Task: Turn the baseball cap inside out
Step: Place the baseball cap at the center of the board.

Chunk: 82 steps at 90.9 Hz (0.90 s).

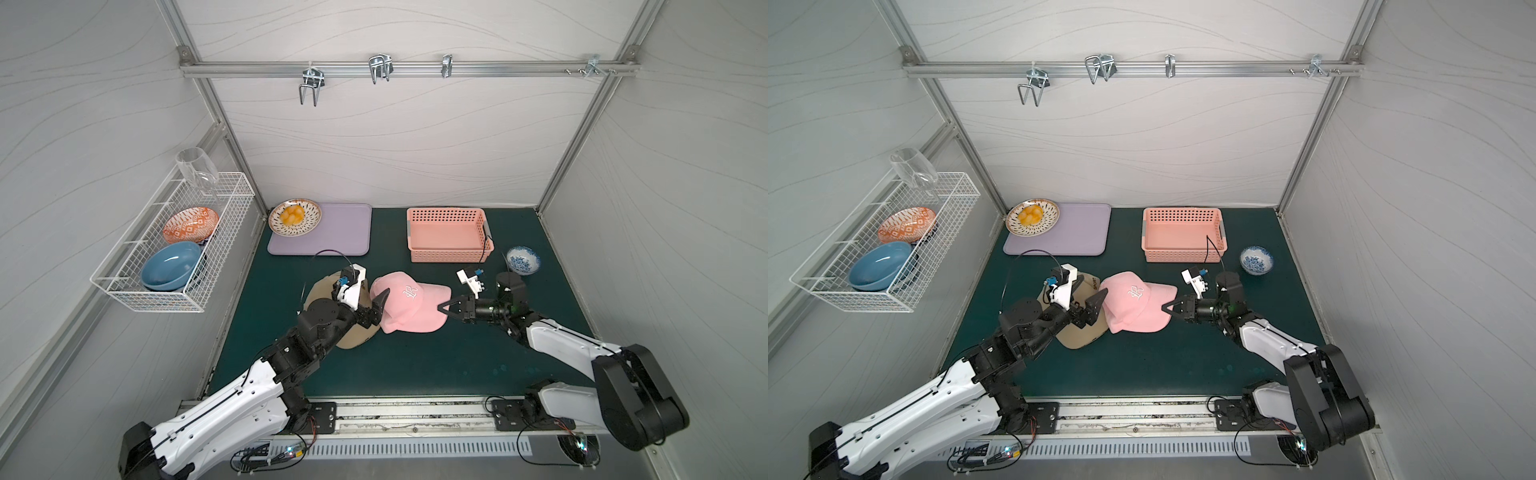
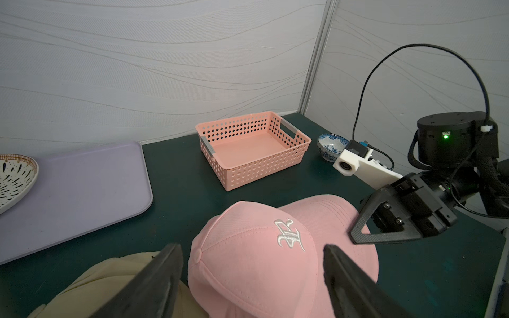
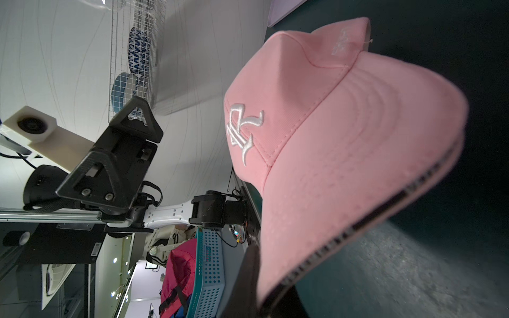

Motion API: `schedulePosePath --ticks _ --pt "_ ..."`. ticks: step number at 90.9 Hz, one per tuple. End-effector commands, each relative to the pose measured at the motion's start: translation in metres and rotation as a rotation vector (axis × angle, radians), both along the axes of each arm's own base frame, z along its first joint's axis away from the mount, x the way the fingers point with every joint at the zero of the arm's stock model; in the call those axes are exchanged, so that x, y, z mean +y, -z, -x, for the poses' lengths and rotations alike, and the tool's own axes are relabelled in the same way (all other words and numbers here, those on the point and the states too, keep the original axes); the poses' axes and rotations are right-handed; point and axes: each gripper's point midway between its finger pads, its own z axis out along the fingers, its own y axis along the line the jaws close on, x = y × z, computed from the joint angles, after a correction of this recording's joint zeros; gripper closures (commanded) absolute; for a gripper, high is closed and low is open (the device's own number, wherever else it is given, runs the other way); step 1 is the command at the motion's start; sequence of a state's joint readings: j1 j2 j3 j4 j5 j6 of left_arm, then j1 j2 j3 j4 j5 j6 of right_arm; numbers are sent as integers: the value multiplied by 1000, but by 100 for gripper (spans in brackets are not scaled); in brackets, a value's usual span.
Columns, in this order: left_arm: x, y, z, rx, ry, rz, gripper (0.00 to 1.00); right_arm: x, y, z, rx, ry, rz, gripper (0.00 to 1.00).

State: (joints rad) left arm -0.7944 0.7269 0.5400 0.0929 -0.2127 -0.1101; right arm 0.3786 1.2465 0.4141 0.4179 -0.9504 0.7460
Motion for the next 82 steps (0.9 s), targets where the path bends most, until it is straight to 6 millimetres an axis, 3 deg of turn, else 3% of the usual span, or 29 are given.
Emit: schedulePosePath --ticks 1,12,20,30,38,45,60,72,82 --pt "-2 -29 -2 -45 5 61 16 -2 9 6 -64 -19 26 94" --pt "-4 -28 -3 -40 7 59 16 -12 31 13 -50 13 104 85" --pt "-5 -28 -3 -39 9 58 16 -19 45 17 -31 33 158 72" --pt "-6 -27 -4 -36 12 60 17 -26 61 20 -8 61 211 70" --pt "-6 -27 -3 -34 13 61 17 -31 71 20 14 81 252 60" --pt "-6 -27 -3 -33 13 61 17 -36 80 20 28 101 290 58" --pt "-4 -27 -3 -33 7 62 17 -54 89 12 59 226 406 33" --pt "2 -24 -7 -19 -41 55 16 -84 91 6 66 387 568 20" --pt "27 -19 -20 -1 -208 39 14 -115 77 -1 17 555 676 12"
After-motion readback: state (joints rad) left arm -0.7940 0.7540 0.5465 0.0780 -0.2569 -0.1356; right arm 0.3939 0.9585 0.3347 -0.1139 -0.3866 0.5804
